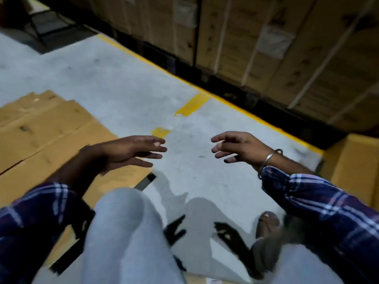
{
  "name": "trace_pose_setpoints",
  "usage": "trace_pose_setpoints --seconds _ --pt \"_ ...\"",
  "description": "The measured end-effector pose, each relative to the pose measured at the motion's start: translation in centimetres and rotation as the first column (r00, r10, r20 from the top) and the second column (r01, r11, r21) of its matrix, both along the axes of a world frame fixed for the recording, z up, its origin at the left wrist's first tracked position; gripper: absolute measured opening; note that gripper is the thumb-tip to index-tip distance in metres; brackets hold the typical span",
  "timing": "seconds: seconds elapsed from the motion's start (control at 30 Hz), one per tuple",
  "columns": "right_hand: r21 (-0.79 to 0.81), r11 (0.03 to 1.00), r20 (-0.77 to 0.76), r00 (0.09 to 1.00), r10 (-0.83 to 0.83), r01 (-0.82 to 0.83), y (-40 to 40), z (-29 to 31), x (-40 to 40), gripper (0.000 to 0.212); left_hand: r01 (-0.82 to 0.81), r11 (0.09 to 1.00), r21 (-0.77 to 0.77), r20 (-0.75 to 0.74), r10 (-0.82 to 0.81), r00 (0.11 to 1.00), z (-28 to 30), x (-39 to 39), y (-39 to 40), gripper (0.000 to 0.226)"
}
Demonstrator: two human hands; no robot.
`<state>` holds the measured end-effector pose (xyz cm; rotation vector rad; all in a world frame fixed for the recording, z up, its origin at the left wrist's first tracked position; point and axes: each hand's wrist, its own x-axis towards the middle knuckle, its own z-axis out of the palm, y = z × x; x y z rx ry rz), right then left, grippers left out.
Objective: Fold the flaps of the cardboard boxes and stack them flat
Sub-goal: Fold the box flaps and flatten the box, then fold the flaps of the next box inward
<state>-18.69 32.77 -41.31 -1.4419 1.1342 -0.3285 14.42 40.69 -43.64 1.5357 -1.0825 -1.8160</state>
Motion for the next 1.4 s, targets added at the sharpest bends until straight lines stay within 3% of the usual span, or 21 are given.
trace_pose_setpoints --seconds 0.1,0.2,0.3,0.43,0.57,0.63,0.73,0.83,1.03,1.2,1.4 --pt "-0.148 0.987 0.03 0.997 -0.066 0.069 0.7 3.6 -7.9 0.02 0.205 0.975 -0.085 0.093 -0.197 0.976 4.8 -7.4 -3.0 0.053" --pt "-0.254 0.934 0.093 0.967 -0.237 0.253 1.3 5.0 -16.1 0.023 0.283 0.942 -0.179 0.128 -0.263 0.956 6.8 -15.4 -5.1 0.046" --pt "-0.238 0.846 0.13 0.879 -0.459 0.478 1.8 3.1 -24.4 0.022 0.286 0.928 -0.24 0.149 -0.256 0.955 6.1 -23.2 -6.6 0.034" --pt "-0.175 0.638 0.006 0.649 -0.761 0.75 2.5 -5.4 -35.0 0.008 0.242 0.944 -0.222 0.085 -0.229 0.97 2.7 -32.3 -8.8 0.03" --pt "-0.241 0.446 -0.341 0.355 -0.87 0.862 4.1 -15.4 -44.0 0.015 0.199 0.972 -0.123 -0.005 -0.201 0.98 -1.8 -39.1 -10.6 0.031" --pt "-0.257 0.475 -0.531 0.287 -0.797 0.841 4.8 -19.2 -47.6 0.039 0.19 0.98 -0.061 -0.026 -0.192 0.981 -4.4 -41.8 -11.1 0.032" --pt "-0.276 0.675 -0.78 0.251 -0.573 0.684 5.7 -23.0 -50.8 0.087 0.221 0.975 0.003 -0.011 -0.221 0.975 -7.6 -44.7 -11.5 0.031" --pt "-0.302 0.774 -0.833 0.241 -0.498 0.557 5.4 -25.2 -52.5 0.108 0.264 0.964 0.043 0.02 -0.265 0.964 -10.0 -46.4 -11.4 0.03" --pt "-0.43 0.816 -0.857 0.11 -0.504 0.387 2.6 -26.8 -55.0 0.084 0.25 0.966 0.071 0.051 -0.254 0.966 -12.9 -46.9 -12.3 0.029" --pt "-0.363 0.905 -0.908 0.132 -0.397 0.223 1.4 -27.3 -54.3 0.079 0.195 0.977 0.088 0.086 -0.203 0.975 -14.2 -45.4 -12.7 0.027" --pt "-0.379 0.834 -0.892 0.083 -0.445 0.401 0.2 -27.2 -54.7 0.055 0.149 0.986 0.076 0.134 -0.159 0.978 -14.3 -42.3 -12.4 0.026"
